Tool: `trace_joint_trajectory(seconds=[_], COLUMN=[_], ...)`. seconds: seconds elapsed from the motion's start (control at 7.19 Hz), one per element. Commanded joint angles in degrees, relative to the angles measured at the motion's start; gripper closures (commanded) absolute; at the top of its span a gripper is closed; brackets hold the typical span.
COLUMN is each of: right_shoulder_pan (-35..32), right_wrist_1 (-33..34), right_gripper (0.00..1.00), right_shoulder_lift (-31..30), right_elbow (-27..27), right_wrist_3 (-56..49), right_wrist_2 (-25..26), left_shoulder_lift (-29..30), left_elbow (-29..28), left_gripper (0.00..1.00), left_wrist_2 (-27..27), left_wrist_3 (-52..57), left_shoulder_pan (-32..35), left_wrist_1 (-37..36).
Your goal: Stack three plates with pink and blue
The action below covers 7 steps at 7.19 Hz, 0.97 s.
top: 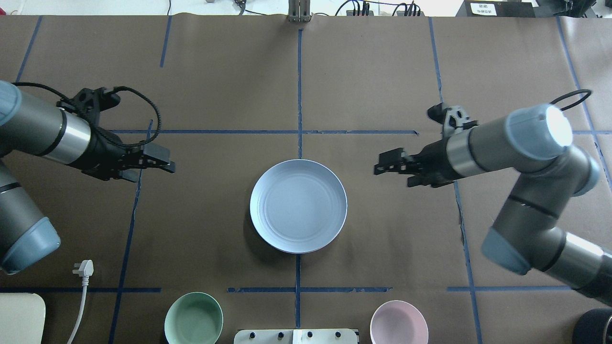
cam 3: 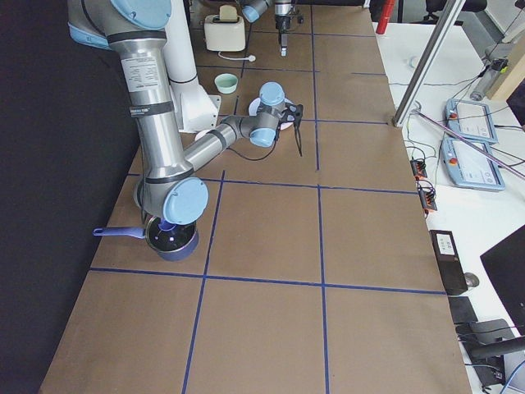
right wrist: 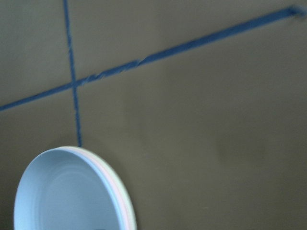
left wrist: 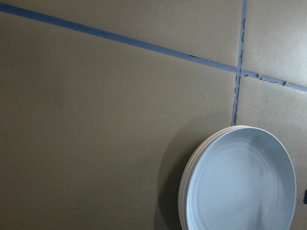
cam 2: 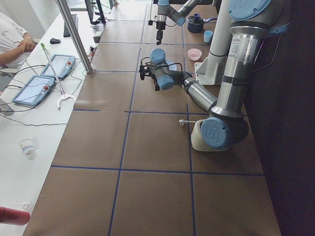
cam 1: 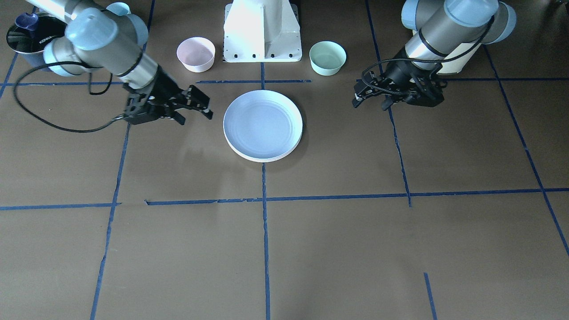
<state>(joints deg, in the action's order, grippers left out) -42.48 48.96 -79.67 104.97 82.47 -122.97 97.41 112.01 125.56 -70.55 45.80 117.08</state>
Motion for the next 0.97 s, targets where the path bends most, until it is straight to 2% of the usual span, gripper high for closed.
trace_joint_trajectory(seconds=[0.0,0.14,0.28,0.42,0.56,0.7,0.83], right_shoulder_pan=[-17.4,-23.7,-29.5,-35.3,-41.3,-45.5,-47.1], right_wrist_1=[1.6,7.9,16.0,26.1,35.5,38.6,38.7], right_gripper=[0.00,0.00,0.00,0.00,0.00,0.00,0.00], right_shoulder_lift=[-10.4,-11.6,-13.1,-13.9,-14.2,-14.4,-14.4], right_elbow=[-1.8,-4.2,-4.5,-4.5,-5.5,-8.8,-11.4], right_wrist_3=[-23.4,-37.9,-53.5,-69.0,-83.9,-94.3,-96.9], right_wrist_2=[-12.2,-14.3,-14.3,-13.5,-13.2,-13.0,-13.2], left_shoulder_lift=[-10.2,-13.6,-15.5,-15.8,-15.7,-15.1,-15.1], left_elbow=[-0.2,-0.5,-1.7,-2.0,-1.9,-1.9,-2.3], left_gripper=[0.00,0.00,0.00,0.00,0.00,0.00,0.00], left_wrist_2=[0.2,2.0,5.1,5.3,5.4,5.4,6.8], left_wrist_3=[20.0,28.6,36.3,47.0,60.0,69.8,75.2], left_shoulder_pan=[6.5,11.1,17.8,23.3,29.0,34.0,38.7], left_wrist_1=[-0.4,-0.5,-1.5,-6.5,-14.7,-22.6,-28.3])
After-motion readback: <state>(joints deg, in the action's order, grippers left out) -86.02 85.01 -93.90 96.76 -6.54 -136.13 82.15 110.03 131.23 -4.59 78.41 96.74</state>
